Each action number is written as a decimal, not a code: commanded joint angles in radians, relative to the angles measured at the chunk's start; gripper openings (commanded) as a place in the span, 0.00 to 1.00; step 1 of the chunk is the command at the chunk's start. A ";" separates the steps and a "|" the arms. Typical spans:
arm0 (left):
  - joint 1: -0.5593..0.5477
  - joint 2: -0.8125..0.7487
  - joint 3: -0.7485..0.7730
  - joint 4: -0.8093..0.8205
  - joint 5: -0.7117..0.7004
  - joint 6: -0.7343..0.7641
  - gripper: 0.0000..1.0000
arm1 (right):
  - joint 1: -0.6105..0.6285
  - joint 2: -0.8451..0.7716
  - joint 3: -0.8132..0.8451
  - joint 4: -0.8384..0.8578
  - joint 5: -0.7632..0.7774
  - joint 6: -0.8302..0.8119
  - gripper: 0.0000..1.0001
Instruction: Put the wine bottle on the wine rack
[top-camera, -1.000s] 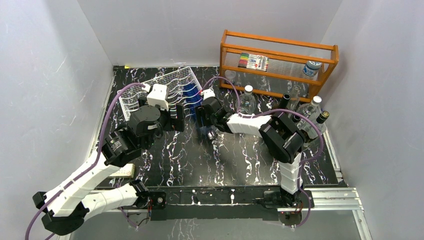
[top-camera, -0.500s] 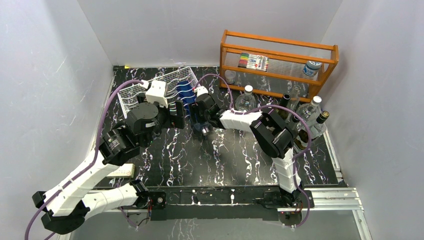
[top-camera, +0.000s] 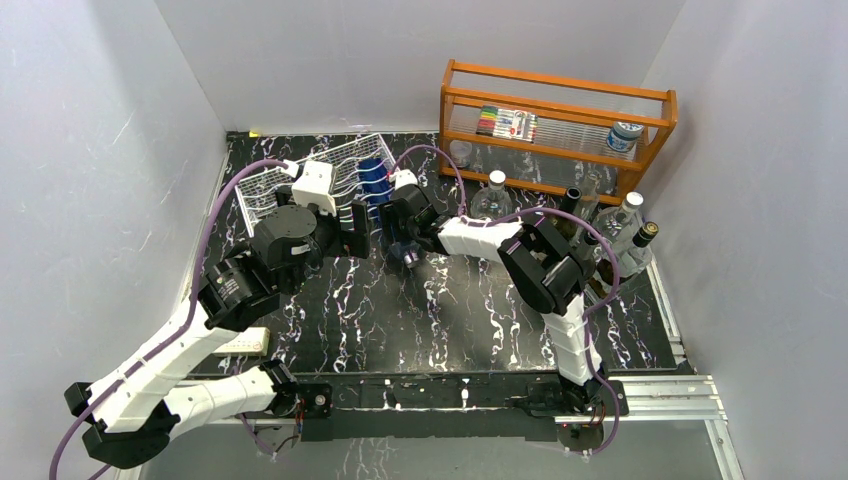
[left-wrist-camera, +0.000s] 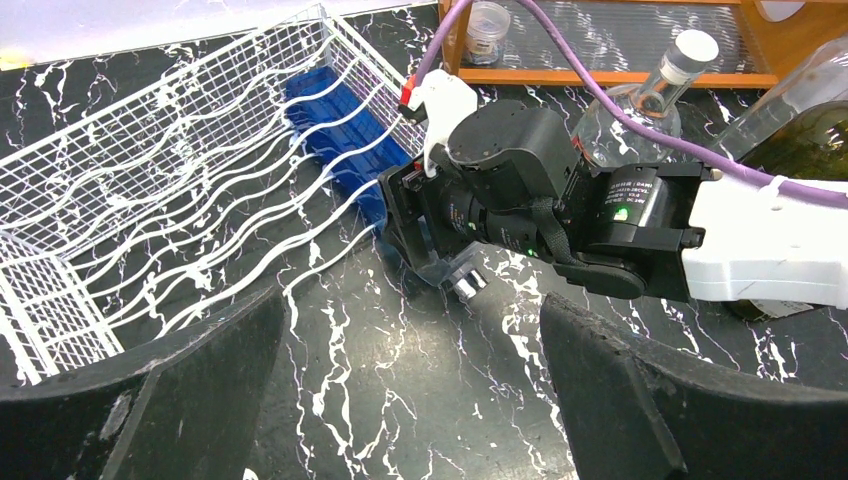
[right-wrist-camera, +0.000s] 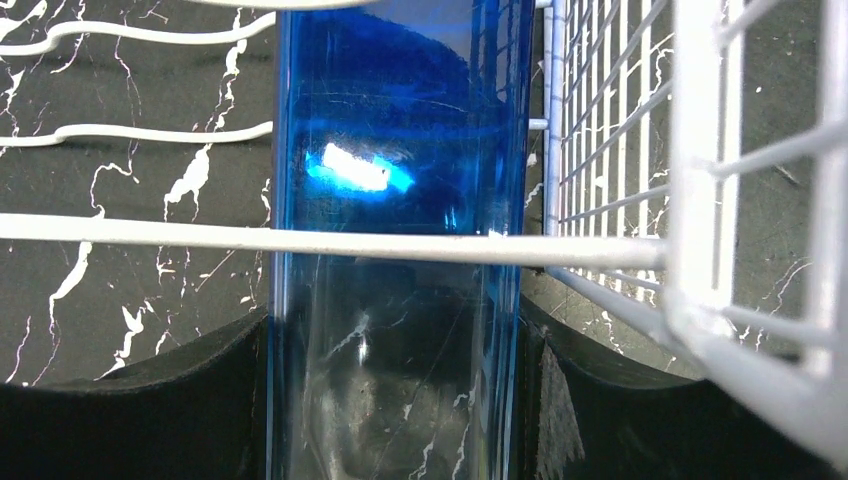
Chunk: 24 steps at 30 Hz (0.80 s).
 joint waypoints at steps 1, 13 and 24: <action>0.000 -0.007 0.032 0.003 -0.001 0.014 0.98 | -0.001 -0.038 0.063 0.183 -0.006 -0.011 0.51; 0.001 -0.006 0.030 0.007 -0.001 0.022 0.98 | -0.021 -0.058 0.050 0.205 -0.040 0.017 0.78; 0.001 -0.026 0.048 0.004 0.026 0.009 0.98 | -0.021 -0.142 -0.043 0.219 -0.037 0.046 0.98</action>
